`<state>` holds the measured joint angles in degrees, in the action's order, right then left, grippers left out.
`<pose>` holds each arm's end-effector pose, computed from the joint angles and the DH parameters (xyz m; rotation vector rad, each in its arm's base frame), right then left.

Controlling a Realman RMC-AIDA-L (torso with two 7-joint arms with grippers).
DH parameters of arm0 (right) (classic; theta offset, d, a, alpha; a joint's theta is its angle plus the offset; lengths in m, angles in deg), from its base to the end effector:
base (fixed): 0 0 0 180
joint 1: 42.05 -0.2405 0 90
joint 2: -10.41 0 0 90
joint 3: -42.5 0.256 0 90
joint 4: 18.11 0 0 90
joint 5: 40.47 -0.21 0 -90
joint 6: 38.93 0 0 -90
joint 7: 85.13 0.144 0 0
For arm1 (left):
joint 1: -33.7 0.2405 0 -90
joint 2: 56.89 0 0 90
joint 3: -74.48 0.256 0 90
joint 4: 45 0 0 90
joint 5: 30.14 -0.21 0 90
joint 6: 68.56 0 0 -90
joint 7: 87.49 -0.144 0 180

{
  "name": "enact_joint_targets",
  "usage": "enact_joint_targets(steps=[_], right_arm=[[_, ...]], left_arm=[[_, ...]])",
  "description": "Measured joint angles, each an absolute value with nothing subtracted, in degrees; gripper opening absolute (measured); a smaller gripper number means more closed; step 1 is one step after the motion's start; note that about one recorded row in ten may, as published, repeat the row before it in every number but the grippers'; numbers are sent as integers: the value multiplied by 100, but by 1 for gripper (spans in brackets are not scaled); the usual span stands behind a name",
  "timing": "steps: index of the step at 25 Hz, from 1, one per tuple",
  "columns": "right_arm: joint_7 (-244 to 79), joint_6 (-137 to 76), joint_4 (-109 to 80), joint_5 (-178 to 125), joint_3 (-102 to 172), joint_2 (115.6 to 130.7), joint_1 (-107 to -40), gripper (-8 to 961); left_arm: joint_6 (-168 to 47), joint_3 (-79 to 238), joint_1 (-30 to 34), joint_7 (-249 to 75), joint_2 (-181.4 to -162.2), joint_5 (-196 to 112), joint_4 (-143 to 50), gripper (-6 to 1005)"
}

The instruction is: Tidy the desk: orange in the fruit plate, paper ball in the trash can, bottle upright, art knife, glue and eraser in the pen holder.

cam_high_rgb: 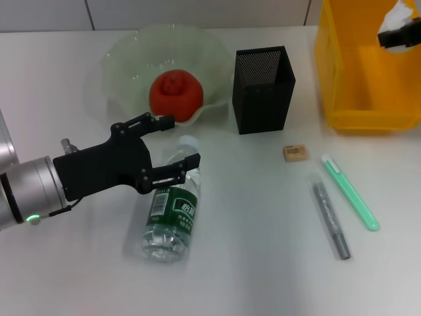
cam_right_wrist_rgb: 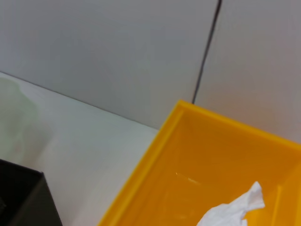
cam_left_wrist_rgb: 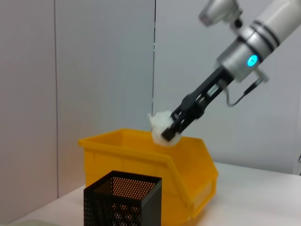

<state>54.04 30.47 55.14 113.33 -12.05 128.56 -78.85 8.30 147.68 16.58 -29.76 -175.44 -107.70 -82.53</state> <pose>0.2188 0.4253 0.0967 -2.1310 0.9021 -0.0851 -0.2638 0.2948 -0.0366 -2.5922 -0.3175 -0.8191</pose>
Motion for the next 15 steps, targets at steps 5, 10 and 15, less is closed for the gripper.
enact_joint_targets(steps=[5, 10, 15], right_arm=[[5401, 2750, 5157, 11329, -1199, 12842, -7899, 604], [5379, 2782, 5773, 10999, -1224, 12933, -7549, 814], [4550, 3173, 6756, 8998, -1400, 12969, -6498, 827]], left_arm=[[902, 14757, 1675, -2902, -17548, -10754, -8305, 848], [906, 14767, 1772, -2479, -17546, -10754, -8632, 849], [675, 14899, 2342, -1233, -17557, -10897, -10087, 849]])
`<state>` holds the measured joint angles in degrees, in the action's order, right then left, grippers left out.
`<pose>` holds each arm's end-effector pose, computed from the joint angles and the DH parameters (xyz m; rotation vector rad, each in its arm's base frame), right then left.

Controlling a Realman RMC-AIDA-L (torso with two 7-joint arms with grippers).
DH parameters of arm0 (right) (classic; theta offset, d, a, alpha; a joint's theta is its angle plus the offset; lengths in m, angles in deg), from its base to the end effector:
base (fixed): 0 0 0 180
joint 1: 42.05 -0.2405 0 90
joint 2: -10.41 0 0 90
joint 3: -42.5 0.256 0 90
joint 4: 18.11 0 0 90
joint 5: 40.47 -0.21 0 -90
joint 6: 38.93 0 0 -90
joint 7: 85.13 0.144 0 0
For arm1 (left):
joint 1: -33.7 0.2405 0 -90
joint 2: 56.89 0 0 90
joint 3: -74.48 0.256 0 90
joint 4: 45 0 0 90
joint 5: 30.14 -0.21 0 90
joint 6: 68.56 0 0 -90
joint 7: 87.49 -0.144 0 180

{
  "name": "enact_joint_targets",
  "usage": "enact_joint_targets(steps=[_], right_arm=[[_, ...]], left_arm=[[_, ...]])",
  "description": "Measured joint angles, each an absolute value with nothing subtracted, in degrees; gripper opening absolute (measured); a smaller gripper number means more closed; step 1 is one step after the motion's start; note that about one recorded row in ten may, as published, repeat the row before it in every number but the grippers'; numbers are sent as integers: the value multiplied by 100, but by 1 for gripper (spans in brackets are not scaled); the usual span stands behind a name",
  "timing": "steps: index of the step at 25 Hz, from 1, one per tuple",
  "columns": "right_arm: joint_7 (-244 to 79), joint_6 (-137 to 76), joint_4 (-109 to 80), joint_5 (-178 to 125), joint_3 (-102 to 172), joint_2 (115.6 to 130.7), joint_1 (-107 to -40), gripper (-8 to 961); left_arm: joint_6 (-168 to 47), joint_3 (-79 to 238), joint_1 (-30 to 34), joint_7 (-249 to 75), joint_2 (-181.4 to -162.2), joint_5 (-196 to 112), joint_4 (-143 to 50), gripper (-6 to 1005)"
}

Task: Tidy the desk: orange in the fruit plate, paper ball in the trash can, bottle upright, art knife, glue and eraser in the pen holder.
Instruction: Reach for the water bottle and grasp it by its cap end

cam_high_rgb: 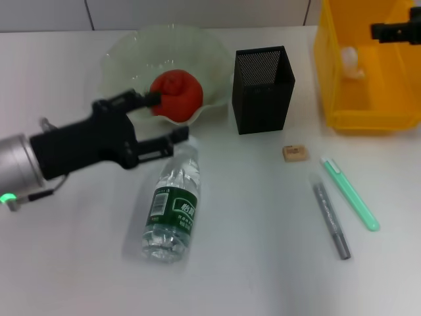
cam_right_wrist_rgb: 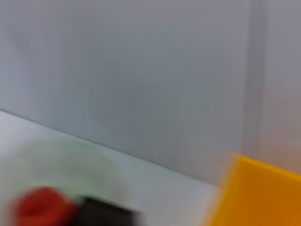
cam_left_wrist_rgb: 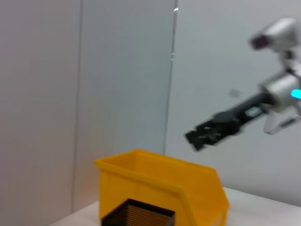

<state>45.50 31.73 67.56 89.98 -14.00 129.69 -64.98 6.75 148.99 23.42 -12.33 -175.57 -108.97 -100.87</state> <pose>0.2117 0.3782 0.1081 -2.2136 0.8047 0.2547 -0.2424 0.2957 -0.0022 -2.5479 -0.4324 -0.8628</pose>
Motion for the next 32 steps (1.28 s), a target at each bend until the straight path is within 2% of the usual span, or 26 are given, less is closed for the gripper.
enact_joint_targets(steps=[2, 3, 7, 9, 12, 14, 17, 19, 21, 32], right_arm=[[3138, 3578, 6945, 7253, -1655, 12980, -5653, 827], [3138, 3578, 6945, 7253, -1655, 12980, -5653, 827], [488, 3981, 6136, 5294, -2145, 13003, -4498, 827], [-93, 4105, 5802, 5014, -2203, 12996, -4345, 827], [-1427, 4767, 4426, 4679, -2124, 12983, -4285, 827], [-1613, 4895, 4143, 4671, -2100, 12978, -4311, 827], [-2191, 5114, 3390, 4681, -1943, 12962, -4406, 827], [-2416, 5150, 3014, 4684, -1823, 12960, -4460, 827], [-2488, 5162, 2810, 4685, -1738, 12960, -4496, 827], [-2518, 5150, 2700, 4772, -1708, 12959, -4522, 827]], left_arm=[[319, 15129, 2798, -313, -17558, -11116, -11180, 850], [319, 15129, 2798, -313, -17558, -11116, -11180, 850], [-253, 15654, 3355, 1066, -17552, -11806, -12693, 851], [-700, 15981, 3518, 2111, -17553, -12446, -13329, 851], [-1392, 16618, 3558, 4358, -17554, -13920, -14068, 852], [-1540, 16846, 3450, 5258, -17558, -14538, -14167, 852], [-1575, 16890, 3418, 5415, -17558, -14687, -14173, 852], [-1684, 17074, 3286, 5932, -17561, -15163, -14169, 853], [-1784, 17695, 2772, 7544, -17581, -16887, -14040, 851], [-1897, 17825, 2059, 7727, -17607, -16961, -13052, 843]])
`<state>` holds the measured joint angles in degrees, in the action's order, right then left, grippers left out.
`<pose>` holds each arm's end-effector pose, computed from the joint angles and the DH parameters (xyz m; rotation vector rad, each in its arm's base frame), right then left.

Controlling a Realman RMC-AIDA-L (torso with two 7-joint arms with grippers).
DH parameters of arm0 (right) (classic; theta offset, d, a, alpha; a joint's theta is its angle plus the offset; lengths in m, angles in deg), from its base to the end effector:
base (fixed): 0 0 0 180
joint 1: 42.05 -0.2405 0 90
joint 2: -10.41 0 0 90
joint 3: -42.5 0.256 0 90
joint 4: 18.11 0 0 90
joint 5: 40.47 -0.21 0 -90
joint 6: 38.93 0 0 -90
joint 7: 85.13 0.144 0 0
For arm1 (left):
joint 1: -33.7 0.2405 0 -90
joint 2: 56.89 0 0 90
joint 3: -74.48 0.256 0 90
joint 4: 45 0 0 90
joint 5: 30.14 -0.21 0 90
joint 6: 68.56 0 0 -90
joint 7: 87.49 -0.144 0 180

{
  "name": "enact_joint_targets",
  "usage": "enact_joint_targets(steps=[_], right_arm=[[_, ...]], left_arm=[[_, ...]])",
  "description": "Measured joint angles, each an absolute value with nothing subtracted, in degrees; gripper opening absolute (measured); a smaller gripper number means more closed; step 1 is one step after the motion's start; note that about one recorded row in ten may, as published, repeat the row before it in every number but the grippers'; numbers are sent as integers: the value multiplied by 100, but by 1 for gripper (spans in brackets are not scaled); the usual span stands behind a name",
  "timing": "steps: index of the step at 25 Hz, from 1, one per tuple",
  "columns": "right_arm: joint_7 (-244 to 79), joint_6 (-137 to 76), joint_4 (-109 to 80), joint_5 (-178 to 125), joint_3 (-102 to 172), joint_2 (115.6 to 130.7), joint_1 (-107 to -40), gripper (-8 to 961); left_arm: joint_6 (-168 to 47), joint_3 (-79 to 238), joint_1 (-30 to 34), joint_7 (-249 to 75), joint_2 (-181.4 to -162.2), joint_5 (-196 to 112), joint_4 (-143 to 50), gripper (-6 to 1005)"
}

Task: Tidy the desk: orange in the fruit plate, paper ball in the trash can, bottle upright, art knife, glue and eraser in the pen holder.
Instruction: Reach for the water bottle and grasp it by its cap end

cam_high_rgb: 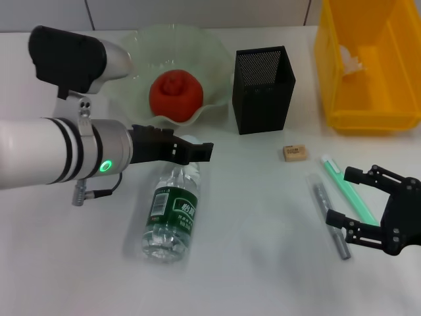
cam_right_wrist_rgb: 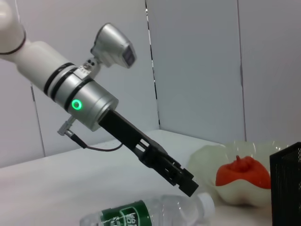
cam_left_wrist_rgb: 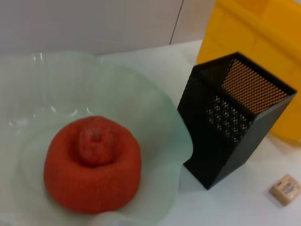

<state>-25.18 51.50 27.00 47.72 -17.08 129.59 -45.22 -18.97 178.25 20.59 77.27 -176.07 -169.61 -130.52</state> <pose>0.3145 0.2210 0.0039 -2.5364 0.4388 0.8116 -0.1808 0.3198 -0.0583 -2.3587 -1.0778 -0.1285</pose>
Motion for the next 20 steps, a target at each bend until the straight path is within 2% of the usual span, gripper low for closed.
enact_joint_targets(steps=[7, 20], right_arm=[[-2522, 5121, 2552, 4826, -1709, 12959, -4590, 826], [-2490, 5121, 2504, 4839, -1709, 12959, -4649, 826]], left_arm=[[-2131, 17816, 1573, 7743, -17607, -16860, -12253, 840], [-2362, 17822, 1120, 7747, -17607, -16860, -11526, 834]])
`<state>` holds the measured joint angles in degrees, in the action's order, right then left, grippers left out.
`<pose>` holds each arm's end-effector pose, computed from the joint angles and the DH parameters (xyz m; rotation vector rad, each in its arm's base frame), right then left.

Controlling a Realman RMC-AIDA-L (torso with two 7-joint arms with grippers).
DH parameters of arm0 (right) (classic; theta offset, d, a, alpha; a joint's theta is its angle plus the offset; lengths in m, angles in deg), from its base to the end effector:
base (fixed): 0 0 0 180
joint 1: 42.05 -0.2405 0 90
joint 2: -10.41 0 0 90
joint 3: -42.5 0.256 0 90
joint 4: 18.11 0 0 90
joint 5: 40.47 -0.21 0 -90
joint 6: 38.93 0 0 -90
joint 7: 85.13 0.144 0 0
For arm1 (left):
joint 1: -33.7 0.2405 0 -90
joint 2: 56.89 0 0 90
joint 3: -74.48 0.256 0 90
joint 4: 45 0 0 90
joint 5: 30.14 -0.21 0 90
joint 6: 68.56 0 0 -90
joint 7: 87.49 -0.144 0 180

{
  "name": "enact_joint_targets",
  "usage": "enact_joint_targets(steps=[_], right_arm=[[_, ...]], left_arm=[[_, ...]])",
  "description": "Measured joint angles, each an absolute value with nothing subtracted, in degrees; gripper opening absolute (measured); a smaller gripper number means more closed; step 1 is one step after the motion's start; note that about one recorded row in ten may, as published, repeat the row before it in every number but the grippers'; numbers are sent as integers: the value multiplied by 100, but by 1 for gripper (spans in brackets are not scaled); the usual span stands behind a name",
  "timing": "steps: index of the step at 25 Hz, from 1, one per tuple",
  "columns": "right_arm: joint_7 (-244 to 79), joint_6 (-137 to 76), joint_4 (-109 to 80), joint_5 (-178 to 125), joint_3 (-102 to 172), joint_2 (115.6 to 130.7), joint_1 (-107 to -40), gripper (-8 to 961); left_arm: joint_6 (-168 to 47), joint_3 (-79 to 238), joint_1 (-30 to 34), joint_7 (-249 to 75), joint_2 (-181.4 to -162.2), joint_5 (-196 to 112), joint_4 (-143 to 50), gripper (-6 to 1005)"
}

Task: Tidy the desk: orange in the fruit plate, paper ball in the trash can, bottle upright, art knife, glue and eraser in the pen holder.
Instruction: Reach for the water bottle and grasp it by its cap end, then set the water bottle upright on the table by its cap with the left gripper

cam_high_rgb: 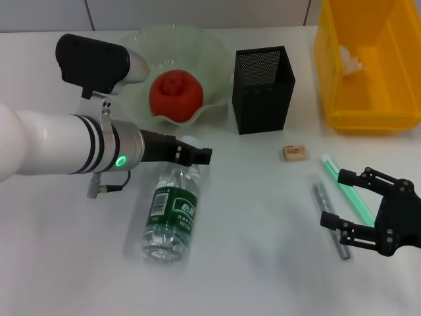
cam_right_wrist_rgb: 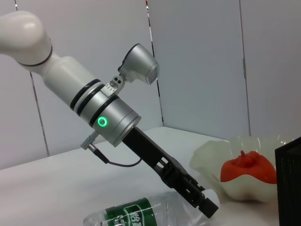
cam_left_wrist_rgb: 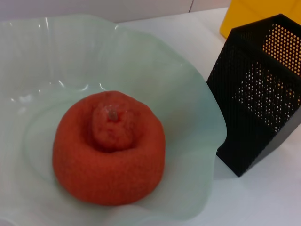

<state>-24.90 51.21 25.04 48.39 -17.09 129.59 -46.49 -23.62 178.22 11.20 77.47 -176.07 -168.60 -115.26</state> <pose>0.3144 0.2233 -0.0020 -2.5521 0.4664 0.8179 -0.1977 0.3462 -0.0834 -2.3529 -1.1103 -0.0323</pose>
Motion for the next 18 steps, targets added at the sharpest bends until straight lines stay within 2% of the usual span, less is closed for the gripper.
enact_joint_targets(steps=[2, 13, 15, 18], right_arm=[[-2483, 5122, 2504, 4839, -1710, 12959, -4649, 826], [-2379, 5128, 2504, 4841, -1709, 12959, -4649, 826], [-2326, 5141, 2504, 4843, -1709, 12957, -4650, 826], [-2293, 5165, 2504, 4844, -1709, 12953, -4652, 826]], left_arm=[[-2363, 17837, 1114, 7746, -17607, -16868, -11520, 833], [-2238, 17816, 891, 7673, -17583, -16926, -11289, 652], [-2137, 17840, 827, 7638, -17581, -16936, -11267, 473], [-2062, 17856, 878, 7560, -17578, -16940, -11445, 471]])
